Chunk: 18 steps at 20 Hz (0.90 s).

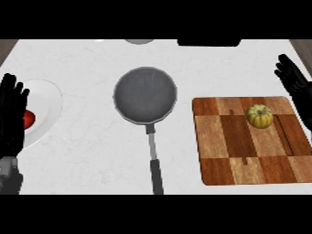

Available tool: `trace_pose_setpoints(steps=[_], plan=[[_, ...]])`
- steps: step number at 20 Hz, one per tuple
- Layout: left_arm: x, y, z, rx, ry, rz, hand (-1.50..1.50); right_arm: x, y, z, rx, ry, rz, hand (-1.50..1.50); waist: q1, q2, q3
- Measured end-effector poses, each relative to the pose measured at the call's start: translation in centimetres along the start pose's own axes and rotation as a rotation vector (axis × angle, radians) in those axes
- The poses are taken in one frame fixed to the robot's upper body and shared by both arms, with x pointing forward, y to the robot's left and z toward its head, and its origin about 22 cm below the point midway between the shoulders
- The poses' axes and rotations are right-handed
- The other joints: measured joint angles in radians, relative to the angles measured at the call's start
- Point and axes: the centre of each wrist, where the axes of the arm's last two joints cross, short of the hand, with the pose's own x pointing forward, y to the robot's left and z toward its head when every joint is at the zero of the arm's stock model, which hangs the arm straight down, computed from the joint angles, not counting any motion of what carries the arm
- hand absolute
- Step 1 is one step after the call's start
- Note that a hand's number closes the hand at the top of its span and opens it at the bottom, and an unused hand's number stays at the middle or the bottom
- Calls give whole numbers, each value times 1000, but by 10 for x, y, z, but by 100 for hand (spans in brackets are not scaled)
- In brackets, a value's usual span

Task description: Pick the squash from the cutting board and place it in the pan

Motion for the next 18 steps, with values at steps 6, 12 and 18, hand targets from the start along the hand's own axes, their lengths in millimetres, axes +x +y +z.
trace_pose_setpoints(steps=[6,12,18], plan=[[8,-12,-5,-127,5,5,0,44,-37,-43,-57,-3,54,150,19,25,18],[-2,-14,-1,-213,76,22,0,46,-59,-25,-173,106,489,-150,-10,22,18],[-7,-22,1,-231,93,27,0,72,-71,4,-163,191,740,-150,-22,19,20]])
